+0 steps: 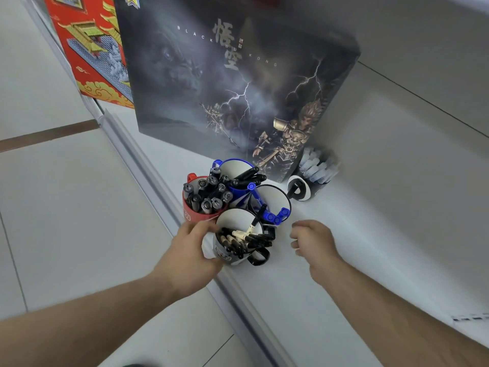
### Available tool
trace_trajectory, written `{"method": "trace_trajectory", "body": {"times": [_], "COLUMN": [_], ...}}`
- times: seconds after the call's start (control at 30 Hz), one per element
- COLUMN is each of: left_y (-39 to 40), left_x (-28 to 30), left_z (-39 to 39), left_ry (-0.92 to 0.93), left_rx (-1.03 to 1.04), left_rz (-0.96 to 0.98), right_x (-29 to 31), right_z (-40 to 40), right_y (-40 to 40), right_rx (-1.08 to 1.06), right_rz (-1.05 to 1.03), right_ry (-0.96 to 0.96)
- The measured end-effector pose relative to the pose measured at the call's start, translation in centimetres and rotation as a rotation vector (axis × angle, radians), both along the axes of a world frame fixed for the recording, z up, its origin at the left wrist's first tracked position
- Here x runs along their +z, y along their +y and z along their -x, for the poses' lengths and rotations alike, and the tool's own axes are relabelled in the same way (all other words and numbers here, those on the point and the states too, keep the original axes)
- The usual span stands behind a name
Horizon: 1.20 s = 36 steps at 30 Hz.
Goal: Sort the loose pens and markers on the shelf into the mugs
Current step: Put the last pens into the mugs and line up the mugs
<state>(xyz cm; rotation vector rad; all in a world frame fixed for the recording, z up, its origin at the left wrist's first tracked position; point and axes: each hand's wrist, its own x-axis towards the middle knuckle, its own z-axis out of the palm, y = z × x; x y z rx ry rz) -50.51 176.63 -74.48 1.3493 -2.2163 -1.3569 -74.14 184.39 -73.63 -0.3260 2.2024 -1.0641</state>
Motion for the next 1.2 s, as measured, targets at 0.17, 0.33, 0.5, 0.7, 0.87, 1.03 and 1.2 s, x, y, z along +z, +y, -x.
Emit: {"method": "trace_trajectory", "body": {"times": [0.17, 0.33, 0.5, 0.7, 0.87, 1.03, 1.2], "left_y": [0.0, -0.5, -1.0, -1.5, -1.1, -1.2, -1.3], "left_x": [-1.3, -2.5, -3.0, -3.5, -4.0, -3.9, -4.0], "left_z": [1.2, 2.1, 3.1, 4.2, 4.9, 5.0, 5.0], "left_ry": [-0.034, -0.083, -0.025, 0.071, 0.124, 0.150, 0.162], "left_rx": [-0.101, -0.184, -0.308, -0.432, -0.477, -0.484, -0.482], "left_rz": [0.071, 0.191, 0.283, 0.227, 0.195, 0.153, 0.146], "right_x": [-0.4, -1.9, -2.4, -1.1, -1.3, -0.5, -0.4], "right_z": [-3.4, -3.4, -1.6, 3.7, 6.7, 7.9, 9.1], "right_y": [-1.0, -1.0, 3.2, 4.7, 2.5, 0.0, -1.5], "right_rx": [0.000, -0.102, -0.259, -0.430, -0.470, -0.340, -0.355], "right_rz": [0.023, 0.113, 0.103, 0.161, 0.159, 0.157, 0.074], "right_ry": [-0.365, -0.385, -0.260, -0.262, -0.261, -0.233, -0.253]}}
